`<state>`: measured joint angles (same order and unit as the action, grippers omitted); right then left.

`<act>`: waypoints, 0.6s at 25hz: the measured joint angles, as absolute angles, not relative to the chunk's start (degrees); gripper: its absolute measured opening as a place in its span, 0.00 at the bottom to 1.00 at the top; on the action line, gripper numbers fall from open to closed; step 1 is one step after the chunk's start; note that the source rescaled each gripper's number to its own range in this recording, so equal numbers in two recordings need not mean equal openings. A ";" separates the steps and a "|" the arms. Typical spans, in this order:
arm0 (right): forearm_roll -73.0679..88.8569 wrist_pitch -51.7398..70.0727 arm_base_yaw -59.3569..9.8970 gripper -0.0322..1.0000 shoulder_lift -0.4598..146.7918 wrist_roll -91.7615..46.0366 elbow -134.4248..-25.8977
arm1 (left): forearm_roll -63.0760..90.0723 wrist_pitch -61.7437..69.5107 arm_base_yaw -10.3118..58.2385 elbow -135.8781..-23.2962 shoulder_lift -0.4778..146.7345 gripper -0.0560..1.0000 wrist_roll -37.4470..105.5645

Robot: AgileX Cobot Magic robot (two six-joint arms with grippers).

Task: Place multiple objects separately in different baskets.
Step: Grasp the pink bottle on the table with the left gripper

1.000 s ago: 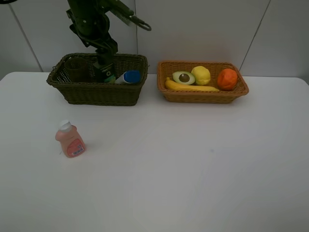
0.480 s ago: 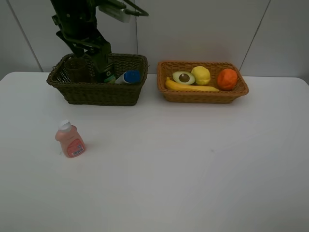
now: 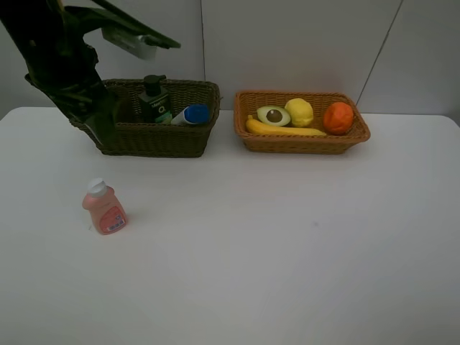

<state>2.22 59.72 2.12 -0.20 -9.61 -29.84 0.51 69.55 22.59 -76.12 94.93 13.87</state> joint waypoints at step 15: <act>2.22 59.72 2.12 1.00 -0.20 -9.61 -29.84 | 2.50 55.62 22.59 -56.94 90.88 1.00 22.93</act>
